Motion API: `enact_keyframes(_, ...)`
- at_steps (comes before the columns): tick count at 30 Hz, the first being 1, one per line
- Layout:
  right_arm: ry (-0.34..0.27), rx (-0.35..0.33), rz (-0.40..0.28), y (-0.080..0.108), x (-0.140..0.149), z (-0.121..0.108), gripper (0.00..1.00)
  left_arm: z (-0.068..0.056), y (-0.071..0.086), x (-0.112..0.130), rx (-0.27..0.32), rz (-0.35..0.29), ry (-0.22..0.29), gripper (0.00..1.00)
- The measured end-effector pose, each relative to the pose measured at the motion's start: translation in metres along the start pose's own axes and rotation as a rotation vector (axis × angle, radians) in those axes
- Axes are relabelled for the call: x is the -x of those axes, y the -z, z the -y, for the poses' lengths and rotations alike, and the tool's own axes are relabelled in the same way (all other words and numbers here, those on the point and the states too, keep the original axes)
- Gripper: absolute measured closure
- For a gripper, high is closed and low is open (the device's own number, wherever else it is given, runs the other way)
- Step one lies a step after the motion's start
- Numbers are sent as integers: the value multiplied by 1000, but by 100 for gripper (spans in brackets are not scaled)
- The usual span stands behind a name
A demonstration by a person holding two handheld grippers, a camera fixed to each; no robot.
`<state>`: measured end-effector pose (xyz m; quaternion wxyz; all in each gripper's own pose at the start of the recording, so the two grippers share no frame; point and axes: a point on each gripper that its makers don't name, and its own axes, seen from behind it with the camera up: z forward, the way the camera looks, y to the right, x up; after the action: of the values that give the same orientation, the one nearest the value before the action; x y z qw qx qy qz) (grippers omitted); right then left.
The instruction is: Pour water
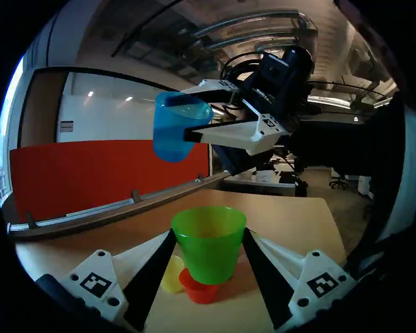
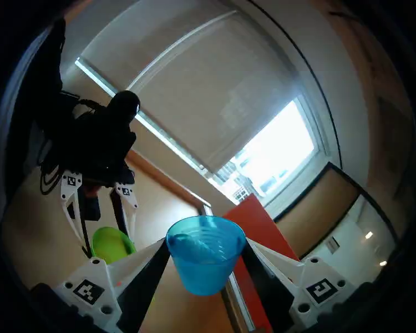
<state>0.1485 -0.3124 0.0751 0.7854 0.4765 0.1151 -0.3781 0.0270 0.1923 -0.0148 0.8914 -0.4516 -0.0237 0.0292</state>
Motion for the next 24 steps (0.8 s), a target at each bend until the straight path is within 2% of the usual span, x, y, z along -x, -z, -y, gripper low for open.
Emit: enact_keyframes(24,128,6,37,-5,2,-6,9,-3,-4,-1,9,-3,-9,14)
